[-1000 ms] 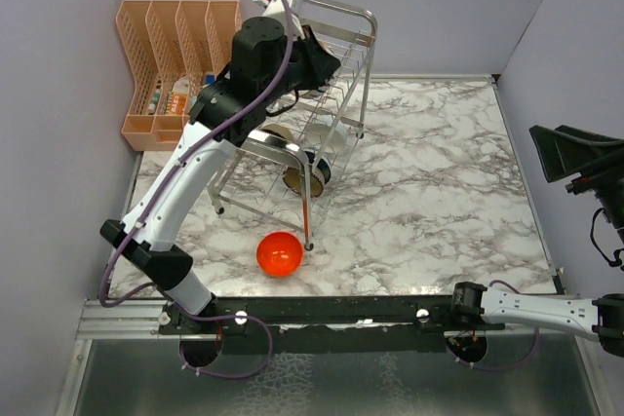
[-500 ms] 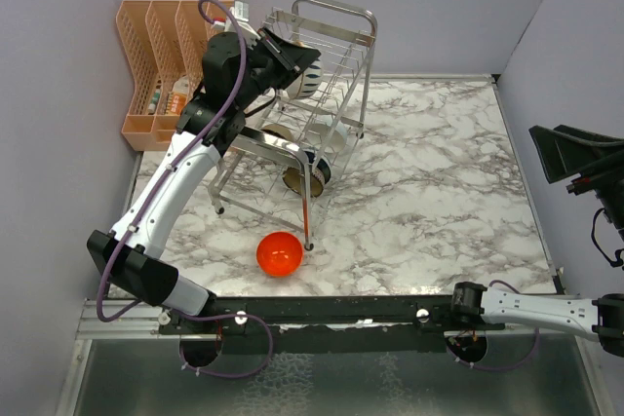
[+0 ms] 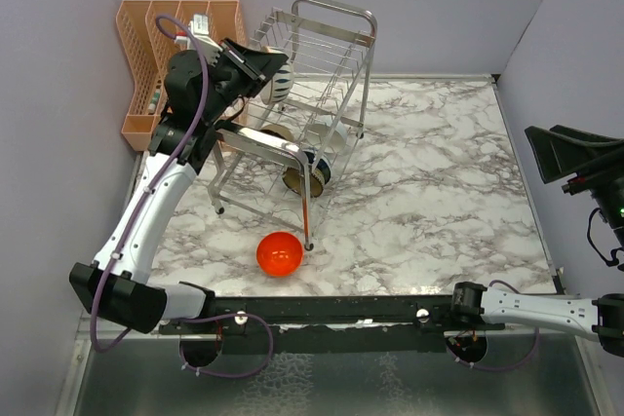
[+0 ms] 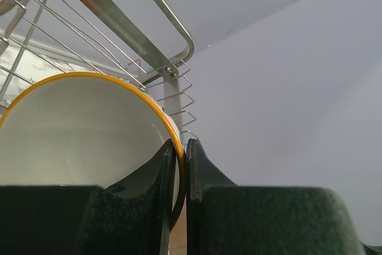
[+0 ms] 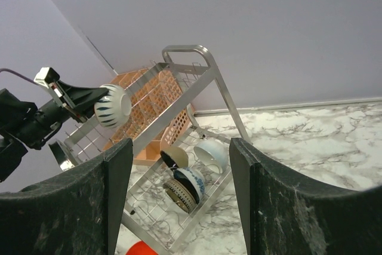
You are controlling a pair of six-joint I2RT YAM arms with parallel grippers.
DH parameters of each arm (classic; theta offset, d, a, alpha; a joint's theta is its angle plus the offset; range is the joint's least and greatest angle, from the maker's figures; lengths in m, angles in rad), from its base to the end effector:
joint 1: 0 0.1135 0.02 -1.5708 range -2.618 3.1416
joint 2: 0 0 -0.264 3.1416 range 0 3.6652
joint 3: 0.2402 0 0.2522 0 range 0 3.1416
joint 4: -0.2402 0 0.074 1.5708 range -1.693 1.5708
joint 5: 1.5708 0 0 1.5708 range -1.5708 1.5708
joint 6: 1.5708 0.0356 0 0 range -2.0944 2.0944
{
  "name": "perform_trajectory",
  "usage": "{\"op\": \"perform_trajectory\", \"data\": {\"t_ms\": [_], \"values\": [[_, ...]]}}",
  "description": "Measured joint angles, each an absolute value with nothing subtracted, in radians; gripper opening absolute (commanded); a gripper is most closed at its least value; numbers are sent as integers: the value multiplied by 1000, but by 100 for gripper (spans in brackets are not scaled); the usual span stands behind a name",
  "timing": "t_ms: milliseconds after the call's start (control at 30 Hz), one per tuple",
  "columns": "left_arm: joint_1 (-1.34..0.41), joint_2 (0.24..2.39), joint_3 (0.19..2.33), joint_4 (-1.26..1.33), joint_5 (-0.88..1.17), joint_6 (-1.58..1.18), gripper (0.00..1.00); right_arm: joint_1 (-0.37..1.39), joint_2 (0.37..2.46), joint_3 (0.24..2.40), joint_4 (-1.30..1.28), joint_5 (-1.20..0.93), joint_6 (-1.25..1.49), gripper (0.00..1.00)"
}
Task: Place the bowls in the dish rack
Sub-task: Turn the bowl upside down on the dish rack.
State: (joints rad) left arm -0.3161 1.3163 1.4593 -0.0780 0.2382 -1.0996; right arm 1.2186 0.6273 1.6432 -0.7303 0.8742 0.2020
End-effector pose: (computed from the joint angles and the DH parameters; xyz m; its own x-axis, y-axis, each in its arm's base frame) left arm 0.2785 -0.0999 0.4703 -0.4405 -0.7669 -0.4667 0.2937 0.3681 -0.8822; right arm 0.0178 -0.0308 0.5356 0.0253 0.4421 -0.8966 -0.3608 0.8405 0.4042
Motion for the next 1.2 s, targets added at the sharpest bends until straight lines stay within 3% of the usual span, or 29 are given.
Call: {"op": "perform_trajectory", "data": {"t_ms": [933, 1200], "values": [[-164, 1093, 1318, -134, 308, -1056, 18, 1219, 675, 1714, -756, 875, 205, 66], [-130, 1066, 1317, -157, 303, -1015, 25, 1219, 687, 1734, -767, 875, 205, 66]]}}
